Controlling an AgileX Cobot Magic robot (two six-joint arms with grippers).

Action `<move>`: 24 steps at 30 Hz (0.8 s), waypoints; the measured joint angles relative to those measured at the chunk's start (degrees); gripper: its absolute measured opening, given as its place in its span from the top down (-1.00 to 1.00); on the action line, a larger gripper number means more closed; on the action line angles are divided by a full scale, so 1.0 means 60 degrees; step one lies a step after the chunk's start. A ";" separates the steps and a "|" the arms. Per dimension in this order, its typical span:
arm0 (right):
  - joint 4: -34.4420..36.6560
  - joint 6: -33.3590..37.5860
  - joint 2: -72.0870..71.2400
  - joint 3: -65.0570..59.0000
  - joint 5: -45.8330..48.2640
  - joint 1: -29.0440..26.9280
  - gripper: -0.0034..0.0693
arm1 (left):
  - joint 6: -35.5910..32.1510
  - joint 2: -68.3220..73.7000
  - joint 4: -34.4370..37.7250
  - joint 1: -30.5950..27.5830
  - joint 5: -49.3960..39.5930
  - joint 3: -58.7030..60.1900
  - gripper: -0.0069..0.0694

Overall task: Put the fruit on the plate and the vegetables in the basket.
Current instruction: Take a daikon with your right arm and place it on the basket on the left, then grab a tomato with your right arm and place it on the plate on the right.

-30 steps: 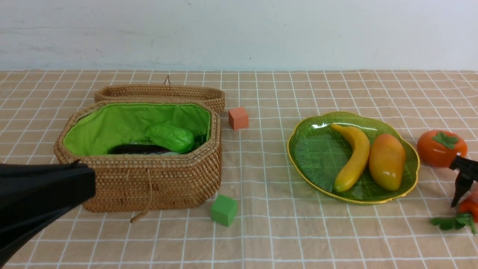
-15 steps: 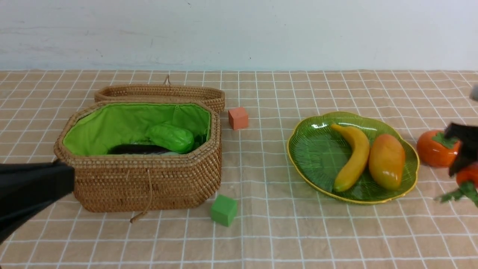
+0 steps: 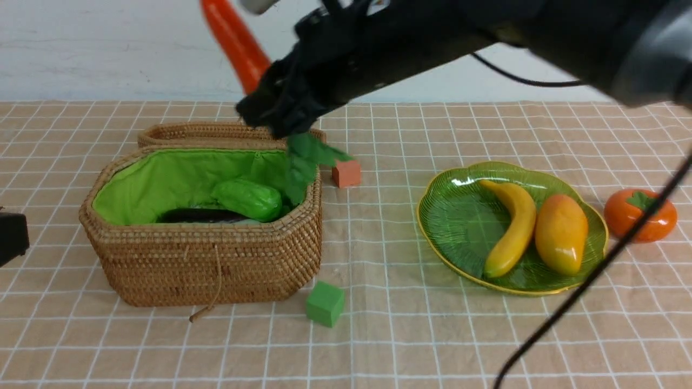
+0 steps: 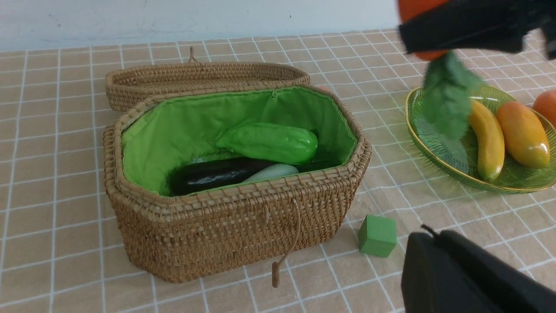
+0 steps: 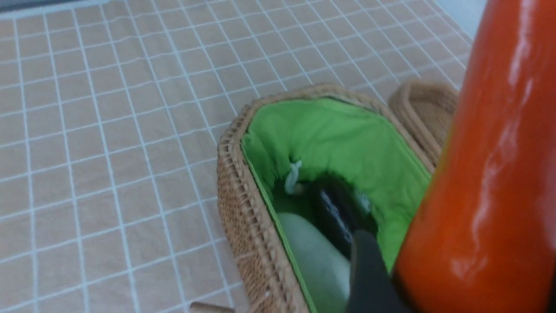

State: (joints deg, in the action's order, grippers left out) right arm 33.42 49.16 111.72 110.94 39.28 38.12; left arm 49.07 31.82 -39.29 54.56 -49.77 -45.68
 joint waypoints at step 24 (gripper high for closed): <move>-0.7602 -0.4893 -0.1566 0.0800 0.4521 -0.0951 -0.01 | -0.1629 0.0109 0.1542 0.0000 0.2751 0.0000 0.85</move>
State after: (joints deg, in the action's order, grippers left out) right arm -12.19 19.80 102.33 115.74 66.40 32.41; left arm 39.30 32.47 -30.03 54.56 -33.27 -45.68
